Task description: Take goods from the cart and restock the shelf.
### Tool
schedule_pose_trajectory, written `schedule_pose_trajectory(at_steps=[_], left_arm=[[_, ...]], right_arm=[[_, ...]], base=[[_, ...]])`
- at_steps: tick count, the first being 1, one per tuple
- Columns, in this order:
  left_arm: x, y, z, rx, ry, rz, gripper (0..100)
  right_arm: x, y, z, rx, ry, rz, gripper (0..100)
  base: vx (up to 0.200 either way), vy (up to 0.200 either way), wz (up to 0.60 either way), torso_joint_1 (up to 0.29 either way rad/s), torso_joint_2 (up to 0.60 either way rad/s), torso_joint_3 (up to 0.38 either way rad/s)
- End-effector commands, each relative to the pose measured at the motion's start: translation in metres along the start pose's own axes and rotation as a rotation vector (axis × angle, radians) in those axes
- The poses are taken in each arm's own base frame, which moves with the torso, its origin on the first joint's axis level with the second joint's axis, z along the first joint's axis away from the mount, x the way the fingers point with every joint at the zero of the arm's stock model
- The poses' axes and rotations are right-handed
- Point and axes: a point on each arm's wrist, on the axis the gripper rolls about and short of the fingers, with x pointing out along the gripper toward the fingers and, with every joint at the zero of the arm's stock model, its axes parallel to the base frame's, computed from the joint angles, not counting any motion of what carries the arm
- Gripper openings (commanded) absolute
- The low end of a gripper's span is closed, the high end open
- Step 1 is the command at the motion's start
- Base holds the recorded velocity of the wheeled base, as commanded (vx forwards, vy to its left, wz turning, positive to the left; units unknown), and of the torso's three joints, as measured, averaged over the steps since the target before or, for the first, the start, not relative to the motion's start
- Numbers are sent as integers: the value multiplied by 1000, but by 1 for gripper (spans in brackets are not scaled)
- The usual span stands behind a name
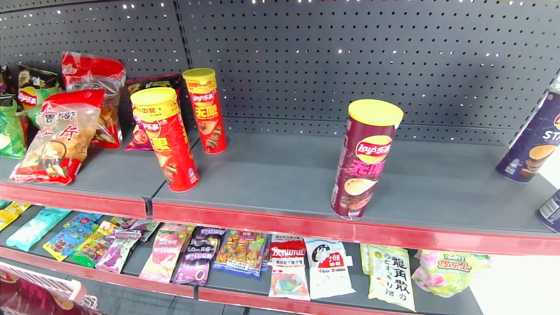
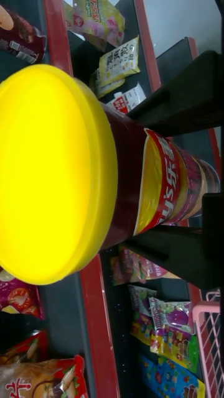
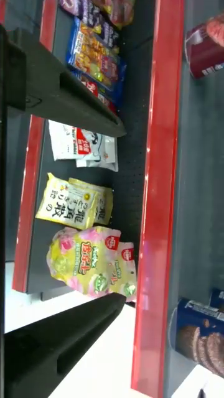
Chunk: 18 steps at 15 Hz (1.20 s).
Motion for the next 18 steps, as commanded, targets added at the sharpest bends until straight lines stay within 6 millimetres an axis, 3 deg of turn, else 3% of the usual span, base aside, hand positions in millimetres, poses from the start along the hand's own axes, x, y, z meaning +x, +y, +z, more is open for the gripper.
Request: schedule_pose_trajectory(at_steps=[1, 5, 7, 11, 18], left_arm=[[0, 0, 0, 0, 0, -2, 0], [-2, 0, 6, 2, -21, 2, 0], [-3, 0, 7, 3, -27, 7, 0], [-5, 0, 4, 4, -30, 8, 0], [-5, -1, 3, 1, -33, 8, 0]], right_arm=[[-1, 0, 0, 3, -4, 4, 100], [-1, 0, 0, -24, -3, -22, 100], [-1, -3, -1, 65, -5, -149, 100], [1, 1, -7, 12, 26, 20, 100], [1, 1, -7, 21, 26, 18, 100]], base=[[0, 0, 0, 0, 0, 0], [0, 0, 0, 0, 0, 0], [0, 0, 0, 0, 0, 0], [0, 0, 0, 0, 0, 0], [0, 0, 0, 0, 0, 0]])
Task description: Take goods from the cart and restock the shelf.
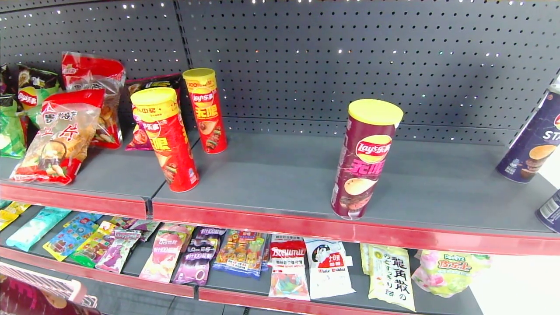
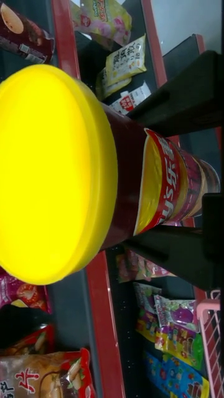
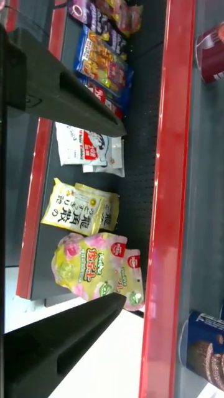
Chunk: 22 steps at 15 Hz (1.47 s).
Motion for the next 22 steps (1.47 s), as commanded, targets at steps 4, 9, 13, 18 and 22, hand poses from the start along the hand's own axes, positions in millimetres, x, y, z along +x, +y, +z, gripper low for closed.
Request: schedule_pose_trajectory(at_steps=[4, 9, 13, 18, 22], left_arm=[[0, 0, 0, 0, -1, 0, 0], [0, 0, 1, -1, -2, 0, 0], [5, 1, 0, -9, 27, -1, 0], [40, 8, 16, -43, 108, -13, 0], [107, 20, 56, -39, 67, -89, 0]], right_arm=[[0, 0, 0, 0, 1, -1, 100], [0, 0, 0, 0, 1, -1, 100], [0, 0, 0, 0, 0, 4, 100], [0, 0, 0, 2, 0, 2, 100], [0, 0, 0, 2, 0, 2, 100]], base=[[0, 0, -600, 2, 0, 7], [0, 0, -360, 3, 0, -1], [0, 0, 0, 0, 0, 0], [0, 0, 0, 0, 0, 0], [0, 0, 0, 0, 0, 0]])
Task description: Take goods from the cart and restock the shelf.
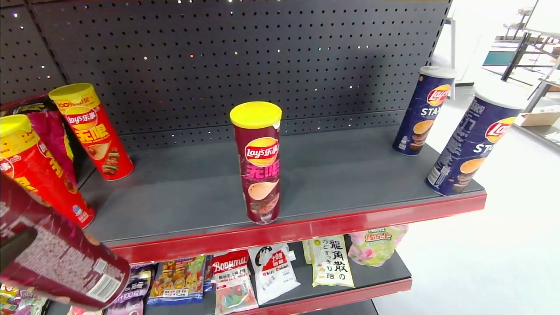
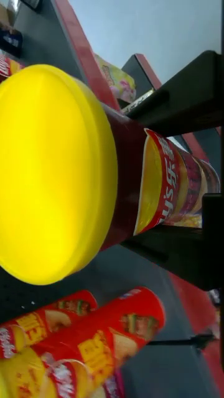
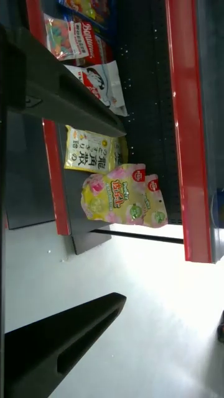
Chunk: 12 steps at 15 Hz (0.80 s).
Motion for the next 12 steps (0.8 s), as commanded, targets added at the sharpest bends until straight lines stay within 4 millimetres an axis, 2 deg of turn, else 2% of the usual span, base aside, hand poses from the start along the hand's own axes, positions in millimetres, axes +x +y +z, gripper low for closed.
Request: schedule_pose_trajectory(at_steps=[1, 4, 6, 10, 11, 12], left_arm=[[54, 12, 28, -13, 47, -43, 0], [85, 19, 55, -12, 36, -90, 0], [108, 24, 63, -16, 53, -90, 0], [173, 27, 58, -13, 83, -137, 0], [203, 27, 54, 5, 42, -156, 0], [217, 27, 52, 8, 33, -163, 0]], right_arm=[[0, 0, 0, -1, 1, 1, 100], [0, 0, 0, -1, 1, 1, 100], [0, 0, 0, -1, 1, 2, 100], [0, 0, 0, -1, 1, 1, 100], [0, 0, 0, -1, 1, 1, 100], [0, 0, 0, -1, 1, 1, 100]], base=[[0, 0, 0, 0, 0, 0], [0, 0, 0, 0, 0, 0], [0, 0, 0, 0, 0, 0], [0, 0, 0, 0, 0, 0], [0, 0, 0, 0, 0, 0], [0, 0, 0, 0, 0, 0]])
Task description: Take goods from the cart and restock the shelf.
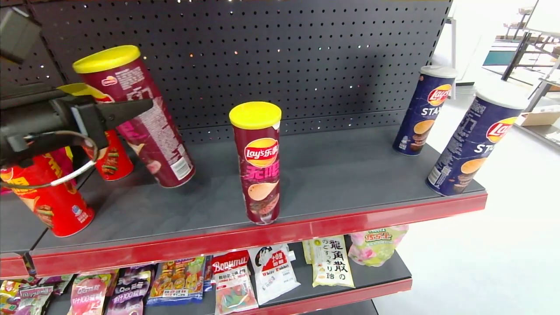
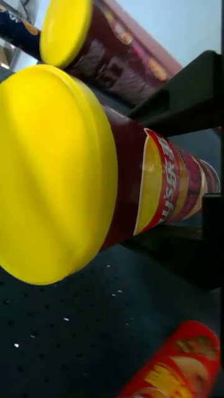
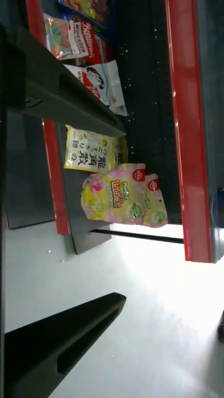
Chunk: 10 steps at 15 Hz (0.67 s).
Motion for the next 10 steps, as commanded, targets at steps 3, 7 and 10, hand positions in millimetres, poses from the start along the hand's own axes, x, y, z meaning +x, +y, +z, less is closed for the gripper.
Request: schedule_pose_trajectory(at_steps=[3, 7, 10], left_arm=[[80, 4, -19, -8, 44, -68, 0], [135, -10, -17, 6, 24, -147, 0], [154, -20, -32, 28, 56, -197, 0]], right_arm=[[0, 0, 0, 0, 1, 1, 100], [0, 0, 0, 0, 1, 1, 100], [0, 0, 0, 0, 1, 1, 100]], base=[[0, 0, 0, 0, 0, 0], [0, 0, 0, 0, 0, 0], [0, 0, 0, 0, 0, 0]])
